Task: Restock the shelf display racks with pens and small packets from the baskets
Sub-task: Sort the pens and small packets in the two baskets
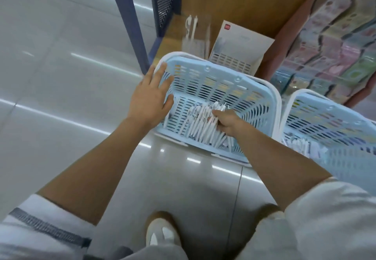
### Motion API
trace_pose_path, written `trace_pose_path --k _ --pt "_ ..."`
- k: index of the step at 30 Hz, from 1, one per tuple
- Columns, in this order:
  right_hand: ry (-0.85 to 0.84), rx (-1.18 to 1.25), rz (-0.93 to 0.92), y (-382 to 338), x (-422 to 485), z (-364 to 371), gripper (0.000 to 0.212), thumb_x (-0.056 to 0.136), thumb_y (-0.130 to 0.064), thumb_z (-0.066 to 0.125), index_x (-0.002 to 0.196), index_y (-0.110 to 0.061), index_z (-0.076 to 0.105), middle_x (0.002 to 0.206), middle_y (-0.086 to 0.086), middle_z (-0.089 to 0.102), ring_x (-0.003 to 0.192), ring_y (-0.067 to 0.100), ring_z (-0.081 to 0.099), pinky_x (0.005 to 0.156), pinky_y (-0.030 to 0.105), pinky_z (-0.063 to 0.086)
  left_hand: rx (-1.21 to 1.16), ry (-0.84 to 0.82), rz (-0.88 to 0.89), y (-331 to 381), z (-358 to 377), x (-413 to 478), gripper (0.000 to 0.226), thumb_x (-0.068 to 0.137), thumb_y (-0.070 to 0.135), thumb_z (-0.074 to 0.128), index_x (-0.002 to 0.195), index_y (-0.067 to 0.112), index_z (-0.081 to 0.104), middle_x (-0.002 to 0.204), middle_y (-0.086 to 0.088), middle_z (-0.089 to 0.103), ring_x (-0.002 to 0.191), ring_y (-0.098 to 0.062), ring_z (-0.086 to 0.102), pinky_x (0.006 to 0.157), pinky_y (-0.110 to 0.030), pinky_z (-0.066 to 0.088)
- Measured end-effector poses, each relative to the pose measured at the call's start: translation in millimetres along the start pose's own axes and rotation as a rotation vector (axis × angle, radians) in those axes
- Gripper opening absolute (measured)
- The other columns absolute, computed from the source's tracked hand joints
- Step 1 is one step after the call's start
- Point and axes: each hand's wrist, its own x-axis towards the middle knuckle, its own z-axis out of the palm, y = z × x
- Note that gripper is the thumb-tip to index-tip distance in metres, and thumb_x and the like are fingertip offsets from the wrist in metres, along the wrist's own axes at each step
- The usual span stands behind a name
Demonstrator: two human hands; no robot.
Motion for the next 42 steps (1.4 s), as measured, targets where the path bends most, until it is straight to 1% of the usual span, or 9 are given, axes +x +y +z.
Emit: trace_pose_path --k 3,6,11,15,22,29,31,36,42 --pt "0.115 -0.259 -0.085 3.5 6.1 6.5 0.055 0.094 -0.025 0.057 0.139 -0.002 0.035 0.089 0.009 0.051 0.069 0.020 0.047 0.070 0.034 0.041 -0.025 0.033 0.010 -1.0 3.4 -0.3 0.048 0.098 0.027 0.048 0.143 0.010 0.044 0.159 -0.010 0.024 0.146 -0.035 0.021 0.108 -0.051 0.035" --pt "0.236 -0.535 -0.175 0.8 5.6 8.6 0.024 0.090 -0.028 0.062 0.094 -0.008 0.048 0.079 0.005 0.051 0.068 0.020 0.051 0.058 0.026 0.041 -0.074 0.089 0.016 -2.3 4.2 -0.1 0.044 0.098 0.023 0.046 0.139 0.008 0.048 0.158 -0.010 0.028 0.144 -0.035 0.026 0.106 -0.050 0.036" --pt "0.354 -0.583 -0.365 -5.4 4.0 8.5 0.046 0.083 -0.024 0.071 0.119 -0.006 0.047 0.112 0.009 0.055 0.100 0.025 0.056 0.079 0.034 0.049 -0.152 0.093 0.037 -9.3 3.1 -1.7 0.049 0.097 0.030 0.033 0.138 0.008 0.050 0.157 -0.010 0.031 0.145 -0.033 0.026 0.111 -0.049 0.034" --pt "0.079 -0.446 -0.606 -21.2 6.6 41.4 0.024 0.088 -0.017 0.066 0.109 -0.009 0.058 0.089 0.000 0.057 0.082 0.015 0.056 0.082 0.036 0.051 -0.194 0.091 0.087 -20.7 4.6 -1.6 0.048 0.098 0.027 0.035 0.140 0.009 0.049 0.157 -0.008 0.030 0.147 -0.027 0.021 0.117 -0.047 0.027" --pt "-0.216 -1.042 -0.874 -7.3 36.9 102.6 0.049 0.089 -0.017 0.061 0.137 -0.016 0.050 0.151 0.008 0.030 0.131 0.027 0.031 0.110 0.037 0.029 -0.245 0.105 0.094 -20.6 9.4 -5.4 0.046 0.100 0.018 0.038 0.144 0.010 0.044 0.160 -0.007 0.024 0.149 -0.024 0.013 0.119 -0.047 0.022" --pt "0.023 -0.972 -0.929 4.4 49.3 71.4 0.009 0.078 -0.010 0.075 0.084 -0.008 0.068 0.117 0.008 0.051 0.110 0.022 0.048 0.096 0.038 0.045 -0.261 0.123 0.089 -20.4 8.0 -5.5 0.043 0.100 0.015 0.040 0.142 0.009 0.046 0.159 -0.007 0.026 0.149 -0.026 0.015 0.118 -0.049 0.025" --pt "0.110 -1.017 -0.932 2.6 51.2 67.1 0.015 0.075 -0.012 0.075 0.087 -0.014 0.067 0.108 0.005 0.054 0.108 0.023 0.046 0.096 0.037 0.042 -0.268 0.135 0.088 -20.1 9.0 -5.7 0.042 0.099 0.014 0.042 0.141 0.008 0.047 0.159 -0.007 0.026 0.149 -0.027 0.016 0.117 -0.049 0.025" --pt "0.003 -0.919 -0.854 -3.2 50.3 91.6 0.070 0.082 -0.035 0.072 0.140 -0.012 0.040 0.138 0.009 0.043 0.128 0.025 0.036 0.107 0.034 0.030 -0.280 0.145 0.074 -18.8 10.5 -6.7 0.042 0.100 0.014 0.043 0.142 0.010 0.047 0.159 -0.005 0.026 0.149 -0.025 0.015 0.119 -0.047 0.024" --pt "0.003 -0.953 -0.809 2.5 54.9 104.3 0.068 0.071 -0.032 0.082 0.130 -0.015 0.051 0.121 0.005 0.044 0.117 0.021 0.041 0.101 0.034 0.037 -0.301 0.145 0.069 -20.2 10.5 -5.4 0.042 0.100 0.013 0.043 0.142 0.011 0.046 0.160 -0.003 0.025 0.149 -0.023 0.014 0.121 -0.042 0.019"
